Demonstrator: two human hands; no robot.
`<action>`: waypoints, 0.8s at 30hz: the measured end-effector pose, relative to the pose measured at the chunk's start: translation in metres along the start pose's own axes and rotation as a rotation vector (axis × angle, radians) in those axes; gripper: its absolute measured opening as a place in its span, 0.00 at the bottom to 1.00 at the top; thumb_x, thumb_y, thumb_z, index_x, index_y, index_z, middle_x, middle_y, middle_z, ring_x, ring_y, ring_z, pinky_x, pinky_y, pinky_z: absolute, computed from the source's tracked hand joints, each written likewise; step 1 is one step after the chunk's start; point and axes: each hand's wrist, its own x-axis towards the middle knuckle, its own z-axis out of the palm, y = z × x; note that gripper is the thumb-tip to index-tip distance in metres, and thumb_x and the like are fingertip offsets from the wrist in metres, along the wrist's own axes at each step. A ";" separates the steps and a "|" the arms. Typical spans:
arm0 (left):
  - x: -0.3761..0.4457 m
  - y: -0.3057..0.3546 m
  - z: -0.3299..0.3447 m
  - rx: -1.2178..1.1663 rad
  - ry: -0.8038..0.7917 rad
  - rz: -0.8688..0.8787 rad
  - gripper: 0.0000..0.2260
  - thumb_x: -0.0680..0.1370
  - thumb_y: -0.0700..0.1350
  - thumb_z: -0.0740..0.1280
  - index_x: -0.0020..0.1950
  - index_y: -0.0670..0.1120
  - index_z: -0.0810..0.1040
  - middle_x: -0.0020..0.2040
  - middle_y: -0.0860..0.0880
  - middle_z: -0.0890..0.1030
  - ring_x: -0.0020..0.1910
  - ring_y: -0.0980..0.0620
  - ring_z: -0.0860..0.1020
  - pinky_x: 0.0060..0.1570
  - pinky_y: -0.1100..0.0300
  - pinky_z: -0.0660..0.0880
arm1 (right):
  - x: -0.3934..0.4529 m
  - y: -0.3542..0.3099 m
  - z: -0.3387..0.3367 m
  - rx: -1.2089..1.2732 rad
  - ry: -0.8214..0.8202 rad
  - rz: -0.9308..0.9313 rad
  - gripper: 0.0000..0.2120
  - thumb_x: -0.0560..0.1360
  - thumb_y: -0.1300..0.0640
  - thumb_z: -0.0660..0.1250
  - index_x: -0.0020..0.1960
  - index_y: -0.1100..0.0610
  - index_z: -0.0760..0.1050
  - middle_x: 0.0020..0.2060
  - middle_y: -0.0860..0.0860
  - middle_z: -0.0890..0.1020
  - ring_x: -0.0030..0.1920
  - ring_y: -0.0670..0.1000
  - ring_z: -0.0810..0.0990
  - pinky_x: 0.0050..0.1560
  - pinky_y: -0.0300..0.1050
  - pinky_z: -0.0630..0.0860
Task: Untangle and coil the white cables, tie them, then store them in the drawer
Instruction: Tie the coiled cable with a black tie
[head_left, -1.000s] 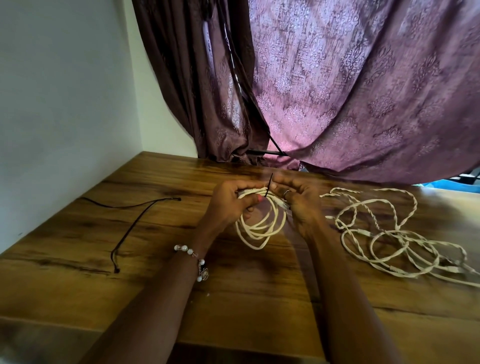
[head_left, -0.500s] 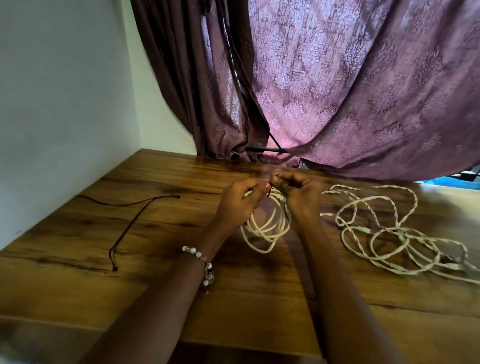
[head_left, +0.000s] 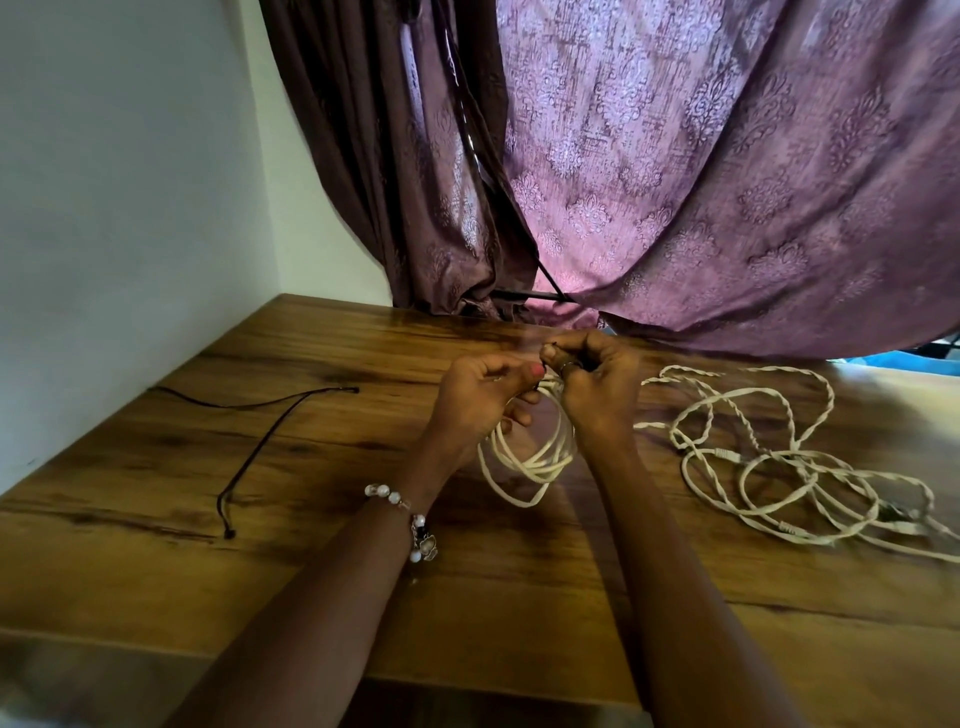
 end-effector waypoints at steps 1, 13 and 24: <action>0.000 0.001 0.001 -0.010 0.011 -0.018 0.04 0.75 0.45 0.71 0.44 0.45 0.82 0.34 0.43 0.82 0.22 0.51 0.76 0.28 0.59 0.67 | 0.000 0.000 0.000 -0.012 0.004 -0.008 0.13 0.68 0.75 0.68 0.39 0.58 0.80 0.35 0.49 0.82 0.38 0.45 0.81 0.41 0.39 0.78; -0.002 0.012 0.006 -0.320 0.158 -0.247 0.04 0.76 0.36 0.69 0.43 0.35 0.80 0.30 0.42 0.81 0.23 0.53 0.78 0.24 0.65 0.75 | -0.007 -0.007 -0.002 0.158 -0.153 -0.038 0.16 0.68 0.76 0.68 0.38 0.55 0.81 0.34 0.49 0.82 0.38 0.48 0.81 0.41 0.41 0.78; -0.002 0.019 -0.017 -0.491 0.114 -0.404 0.04 0.74 0.33 0.69 0.46 0.32 0.78 0.31 0.38 0.81 0.25 0.49 0.80 0.24 0.60 0.78 | -0.003 -0.006 -0.008 -0.368 -0.368 -0.540 0.06 0.66 0.59 0.72 0.43 0.53 0.85 0.36 0.35 0.76 0.40 0.46 0.66 0.39 0.46 0.69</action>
